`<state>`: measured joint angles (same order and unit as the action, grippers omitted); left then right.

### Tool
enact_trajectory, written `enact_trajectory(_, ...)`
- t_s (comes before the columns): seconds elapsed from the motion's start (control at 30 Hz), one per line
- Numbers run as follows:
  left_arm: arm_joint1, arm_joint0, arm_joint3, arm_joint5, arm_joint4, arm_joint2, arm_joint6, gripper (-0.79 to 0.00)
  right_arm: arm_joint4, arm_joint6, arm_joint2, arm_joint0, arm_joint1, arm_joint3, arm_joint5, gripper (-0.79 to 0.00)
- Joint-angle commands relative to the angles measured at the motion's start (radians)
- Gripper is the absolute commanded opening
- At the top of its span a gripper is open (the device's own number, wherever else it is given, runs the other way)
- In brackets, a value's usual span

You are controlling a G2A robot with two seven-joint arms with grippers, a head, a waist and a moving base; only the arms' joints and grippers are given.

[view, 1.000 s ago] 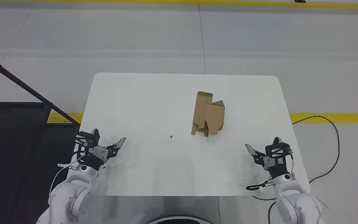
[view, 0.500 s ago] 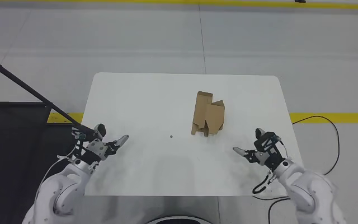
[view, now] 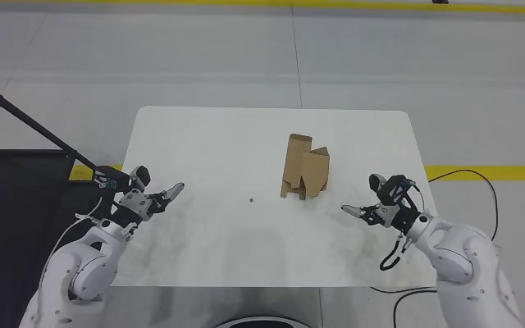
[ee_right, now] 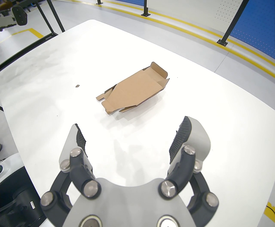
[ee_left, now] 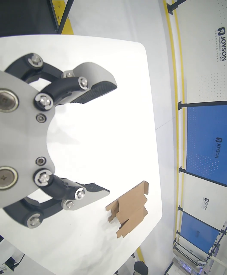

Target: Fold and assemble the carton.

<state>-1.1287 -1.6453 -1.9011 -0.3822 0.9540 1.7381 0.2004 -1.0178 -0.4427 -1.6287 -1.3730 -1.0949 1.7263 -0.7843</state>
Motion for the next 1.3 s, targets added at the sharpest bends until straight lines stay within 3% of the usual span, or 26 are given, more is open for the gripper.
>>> enact_trajectory(0.0, 0.000, 0.000, 0.000, 0.000, 0.000, 0.000, 0.000, 0.000, 0.000, 0.000, 0.000, 0.000, 0.000, 0.000, 0.000, 0.000)
enact_trajectory(0.23, 0.001, 0.039, 0.032, -0.009, -0.049, 0.005, 0.019, 0.000, 0.065, -0.023, 0.032, 0.031, -0.003, -0.042, 0.043, 0.000)
enact_trajectory(0.57, 0.005, 0.095, 0.087, -0.094, -0.125, -0.026, 0.037, 0.000, 0.467, -0.371, 0.147, 0.307, 0.001, -0.282, 0.078, 0.000)
enact_trajectory(0.8, 0.004, 0.084, 0.088, -0.110, -0.110, -0.048, -0.005, 0.000, 0.607, -0.565, 0.243, 0.458, 0.001, -0.418, 0.121, 0.000)
enact_trajectory(1.27, 0.004, 0.078, 0.082, -0.112, -0.099, -0.052, -0.011, 0.000, 0.626, -0.565, 0.252, 0.482, 0.001, -0.438, 0.133, 0.000)
